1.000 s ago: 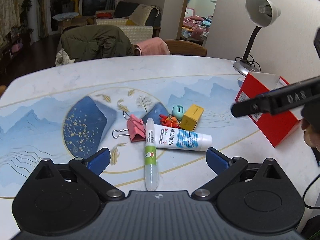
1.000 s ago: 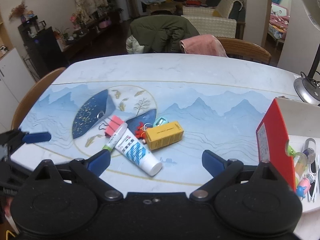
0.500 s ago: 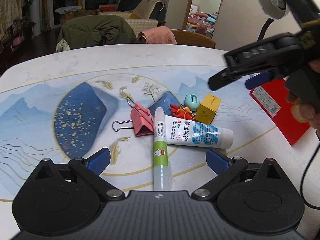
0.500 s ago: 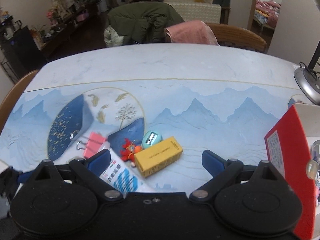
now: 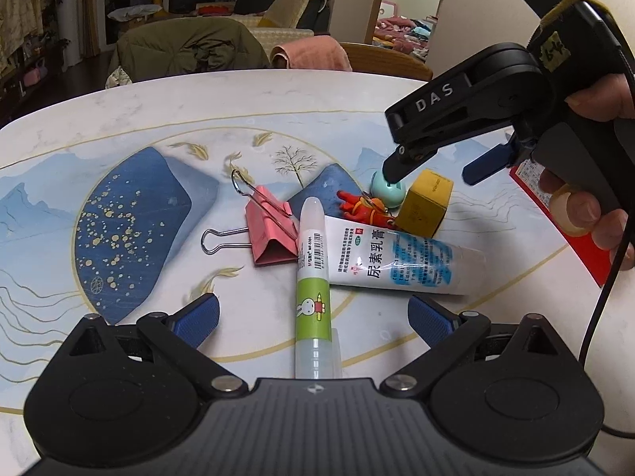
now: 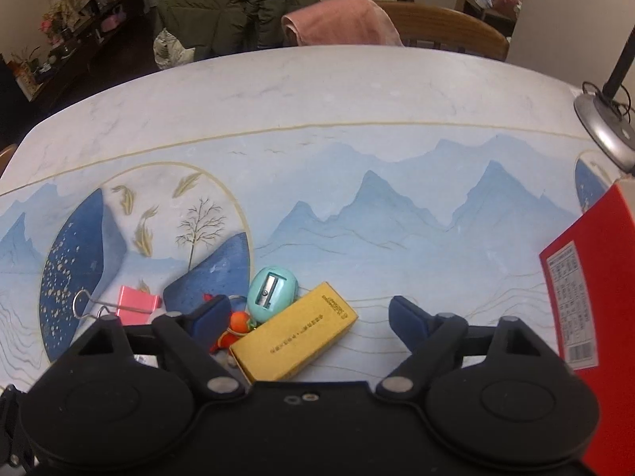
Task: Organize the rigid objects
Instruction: 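Grasp the green-capped glue stick with the left tool while the right tool grasps the yellow box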
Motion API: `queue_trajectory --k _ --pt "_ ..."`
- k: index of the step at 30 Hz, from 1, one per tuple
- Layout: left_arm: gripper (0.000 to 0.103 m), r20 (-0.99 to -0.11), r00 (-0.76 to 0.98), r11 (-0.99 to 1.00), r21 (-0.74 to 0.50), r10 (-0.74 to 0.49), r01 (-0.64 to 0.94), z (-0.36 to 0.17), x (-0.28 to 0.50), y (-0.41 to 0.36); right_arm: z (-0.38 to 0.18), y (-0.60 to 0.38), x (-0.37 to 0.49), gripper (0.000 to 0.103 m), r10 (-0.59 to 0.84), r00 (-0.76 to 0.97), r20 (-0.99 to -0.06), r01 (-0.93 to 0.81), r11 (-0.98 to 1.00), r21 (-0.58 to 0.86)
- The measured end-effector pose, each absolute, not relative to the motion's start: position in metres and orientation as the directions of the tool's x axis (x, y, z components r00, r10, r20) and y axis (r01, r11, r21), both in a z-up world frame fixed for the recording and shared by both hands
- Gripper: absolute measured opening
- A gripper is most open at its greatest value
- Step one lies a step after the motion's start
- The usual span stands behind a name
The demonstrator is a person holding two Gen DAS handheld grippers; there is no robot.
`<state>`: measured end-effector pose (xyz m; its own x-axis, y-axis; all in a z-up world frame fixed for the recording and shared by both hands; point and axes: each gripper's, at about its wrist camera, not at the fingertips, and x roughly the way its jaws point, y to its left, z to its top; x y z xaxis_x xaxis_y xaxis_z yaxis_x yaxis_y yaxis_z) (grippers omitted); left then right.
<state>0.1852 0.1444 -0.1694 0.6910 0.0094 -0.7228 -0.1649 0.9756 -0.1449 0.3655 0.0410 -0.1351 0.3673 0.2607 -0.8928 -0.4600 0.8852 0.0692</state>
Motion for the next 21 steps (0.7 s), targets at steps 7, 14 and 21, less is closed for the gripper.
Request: queue_trajectory --k 7,14,21 --pt "0.085 -0.726 0.687 0.978 -0.136 0.011 -0.159 -0.172 0.189 0.143 -0.146 0.043 0.36 0.073 0.264 0.319 -0.91 -0.449 0.888 0.1" --pt "0.068 -0.725 0.688 0.979 -0.121 0.025 -0.163 -0.171 0.191 0.142 -0.148 0.04 0.355 0.057 0.272 0.293 -0.917 -0.431 0.893 0.127" --pt "0.045 -0.742 0.669 0.982 -0.085 0.052 -0.171 -0.169 0.195 0.139 -0.145 0.034 0.352 0.047 0.287 0.288 -0.914 -0.423 0.894 0.148"
